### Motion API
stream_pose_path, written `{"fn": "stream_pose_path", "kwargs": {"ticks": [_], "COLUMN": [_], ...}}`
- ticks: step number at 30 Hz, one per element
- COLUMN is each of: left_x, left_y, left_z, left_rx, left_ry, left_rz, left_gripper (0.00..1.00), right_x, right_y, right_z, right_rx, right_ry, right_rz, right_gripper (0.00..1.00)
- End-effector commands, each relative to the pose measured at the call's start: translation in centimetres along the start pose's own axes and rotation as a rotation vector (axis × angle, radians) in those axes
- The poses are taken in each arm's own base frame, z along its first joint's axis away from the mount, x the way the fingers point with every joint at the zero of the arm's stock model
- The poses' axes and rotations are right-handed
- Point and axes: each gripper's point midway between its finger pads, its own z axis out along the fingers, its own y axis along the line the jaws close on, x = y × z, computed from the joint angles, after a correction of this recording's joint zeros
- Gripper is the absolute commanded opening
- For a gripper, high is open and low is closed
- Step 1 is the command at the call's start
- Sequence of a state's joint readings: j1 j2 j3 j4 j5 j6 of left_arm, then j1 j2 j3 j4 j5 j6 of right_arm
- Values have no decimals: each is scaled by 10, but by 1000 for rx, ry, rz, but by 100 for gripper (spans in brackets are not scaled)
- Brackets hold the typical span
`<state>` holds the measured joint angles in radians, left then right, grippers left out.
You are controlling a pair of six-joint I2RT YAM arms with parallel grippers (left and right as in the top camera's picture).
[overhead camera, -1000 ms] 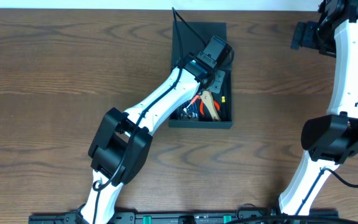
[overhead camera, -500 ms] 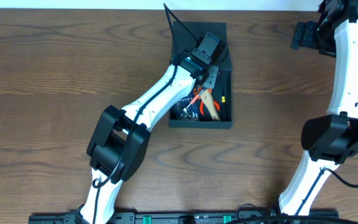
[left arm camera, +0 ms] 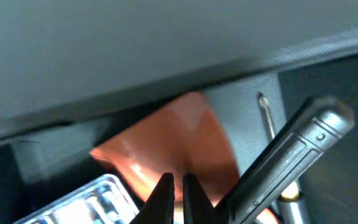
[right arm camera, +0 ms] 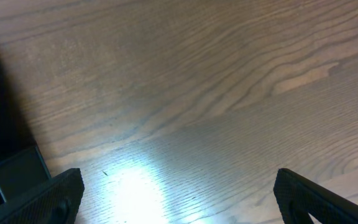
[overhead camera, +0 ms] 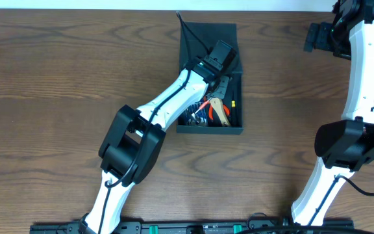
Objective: Pack container
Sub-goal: 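Withdraw the left gripper up and out of the box to the left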
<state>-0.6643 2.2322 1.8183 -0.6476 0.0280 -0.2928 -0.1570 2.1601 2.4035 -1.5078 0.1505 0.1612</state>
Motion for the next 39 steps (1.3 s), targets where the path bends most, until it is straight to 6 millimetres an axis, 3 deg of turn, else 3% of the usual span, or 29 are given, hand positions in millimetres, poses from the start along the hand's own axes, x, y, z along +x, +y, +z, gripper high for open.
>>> {"fn": "stream_pose_path", "kwargs": {"ticks": [1, 9, 15, 17, 20, 23, 27, 34, 39], "left_x": [5, 13, -1, -9, -23, -41, -62, -84, -79], "left_y": [-17, -29, -10, -4, 5, 15, 29, 64, 107], "left_z": [-1, -2, -10, -18, -38, -68, -110, -177, -191], "left_rx": [47, 49, 10, 10, 16, 26, 37, 33, -59], "left_ry": [22, 39, 0, -21, -66, -130, -221, -349, -344], "left_rz": [5, 31, 19, 4, -15, -40, -74, -138, -203], "left_gripper": [6, 6, 7, 13, 27, 56, 72, 81, 81], "right_x": [-3, -3, -3, -3, -3, -3, -3, -3, -3], "right_y": [-1, -1, -1, -1, -1, -1, -1, -1, -1], "right_z": [-8, -8, -8, -8, -8, -8, -8, -8, -8], "right_rx": [2, 2, 2, 2, 2, 2, 2, 2, 2], "right_ry": [-24, -24, -24, -24, -24, -24, -24, -24, -24], "right_rz": [17, 17, 17, 17, 17, 17, 17, 17, 17], "right_gripper": [99, 99, 99, 99, 99, 99, 99, 99, 99]}}
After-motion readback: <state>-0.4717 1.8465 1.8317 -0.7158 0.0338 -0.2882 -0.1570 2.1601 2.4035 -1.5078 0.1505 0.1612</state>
